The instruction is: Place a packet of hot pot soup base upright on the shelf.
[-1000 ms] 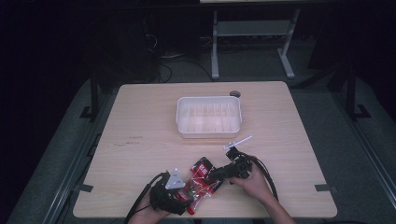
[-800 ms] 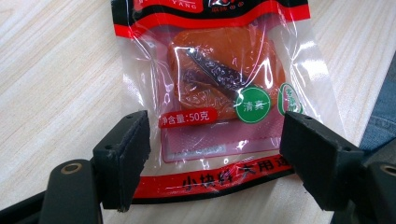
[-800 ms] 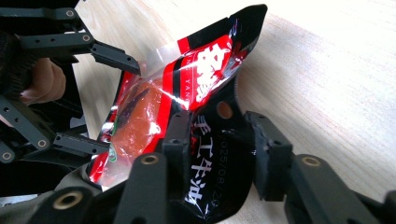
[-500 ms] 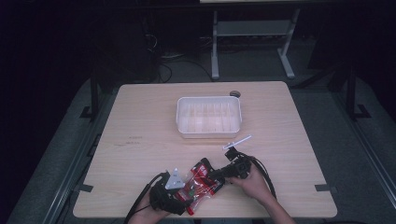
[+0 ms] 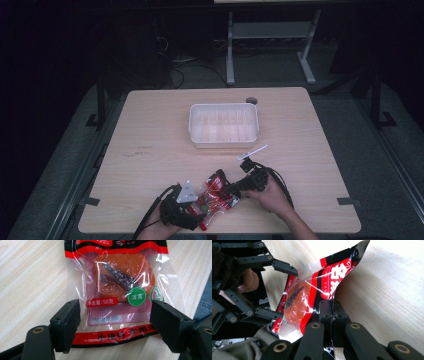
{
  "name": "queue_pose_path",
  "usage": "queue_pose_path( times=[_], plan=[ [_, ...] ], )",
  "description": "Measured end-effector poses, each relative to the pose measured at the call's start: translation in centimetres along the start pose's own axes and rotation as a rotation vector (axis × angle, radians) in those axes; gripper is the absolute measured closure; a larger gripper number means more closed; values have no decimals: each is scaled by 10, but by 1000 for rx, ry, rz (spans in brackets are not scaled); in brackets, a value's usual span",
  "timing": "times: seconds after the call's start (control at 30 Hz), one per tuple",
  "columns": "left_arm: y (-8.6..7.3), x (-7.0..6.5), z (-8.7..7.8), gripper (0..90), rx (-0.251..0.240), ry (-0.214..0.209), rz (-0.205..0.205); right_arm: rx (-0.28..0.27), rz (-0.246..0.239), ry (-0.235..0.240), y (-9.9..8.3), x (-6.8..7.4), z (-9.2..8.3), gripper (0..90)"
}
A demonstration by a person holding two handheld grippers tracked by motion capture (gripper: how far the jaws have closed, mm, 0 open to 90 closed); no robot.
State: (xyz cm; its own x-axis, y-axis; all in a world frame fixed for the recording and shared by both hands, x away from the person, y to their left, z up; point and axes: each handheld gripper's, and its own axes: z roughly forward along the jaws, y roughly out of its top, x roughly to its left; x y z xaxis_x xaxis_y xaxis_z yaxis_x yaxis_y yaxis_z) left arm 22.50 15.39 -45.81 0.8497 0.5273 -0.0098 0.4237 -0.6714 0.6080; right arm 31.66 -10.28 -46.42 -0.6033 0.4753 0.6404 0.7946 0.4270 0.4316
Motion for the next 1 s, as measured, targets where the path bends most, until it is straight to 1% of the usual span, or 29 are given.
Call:
queue_pose_path(
  times=[0.1,0.17,0.23,0.33,0.37,0.4,0.43,0.47,0.5,0.53,0.57,0.63,0.67,0.7,0.77,0.87,1.0],
  plan=[
    [-1,1,-2,251,-7,6,-4,5,-8,-4,0,3,-2,889],
    [-1,2,-3,273,-10,1,-7,-1,-14,-6,2,7,-4,889],
    [-2,5,-4,274,-23,-9,-21,-6,-15,-5,3,9,-6,890],
    [-3,10,-8,271,-47,-17,-33,-22,-28,-8,6,19,-12,892],
    [-3,10,-8,268,-47,-17,-33,-22,-28,-8,6,19,-12,892],
    [-4,12,-13,267,-71,-18,-48,-23,-40,-14,9,26,-17,892],
    [-5,14,-15,266,-85,-17,-56,-29,-47,-13,10,30,-19,892],
    [-5,14,-15,266,-85,-17,-56,-29,-47,-13,10,30,-19,892],
    [-6,17,-20,265,-105,-9,-65,-37,-59,-13,13,37,-23,892],
    [-6,17,-20,264,-105,-9,-65,-37,-59,-13,13,37,-23,892],
    [-8,21,-25,263,-126,-3,-80,-40,-72,-11,16,44,-27,892],
    [-10,25,-29,263,-150,3,-101,-38,-77,-7,18,50,-29,892],
    [-10,25,-29,263,-150,3,-101,-38,-77,-7,18,50,-29,892],
    [-13,29,-33,263,-166,11,-117,-34,-89,-10,20,57,-31,892],
    [-15,33,-36,262,-170,21,-129,-40,-94,-6,23,62,-35,892],
    [-18,38,-40,262,-179,31,-141,-49,-103,-20,26,71,-41,892],
    [-19,40,-40,262,-185,36,-156,-64,-114,-33,30,80,-50,892]
  ],
)
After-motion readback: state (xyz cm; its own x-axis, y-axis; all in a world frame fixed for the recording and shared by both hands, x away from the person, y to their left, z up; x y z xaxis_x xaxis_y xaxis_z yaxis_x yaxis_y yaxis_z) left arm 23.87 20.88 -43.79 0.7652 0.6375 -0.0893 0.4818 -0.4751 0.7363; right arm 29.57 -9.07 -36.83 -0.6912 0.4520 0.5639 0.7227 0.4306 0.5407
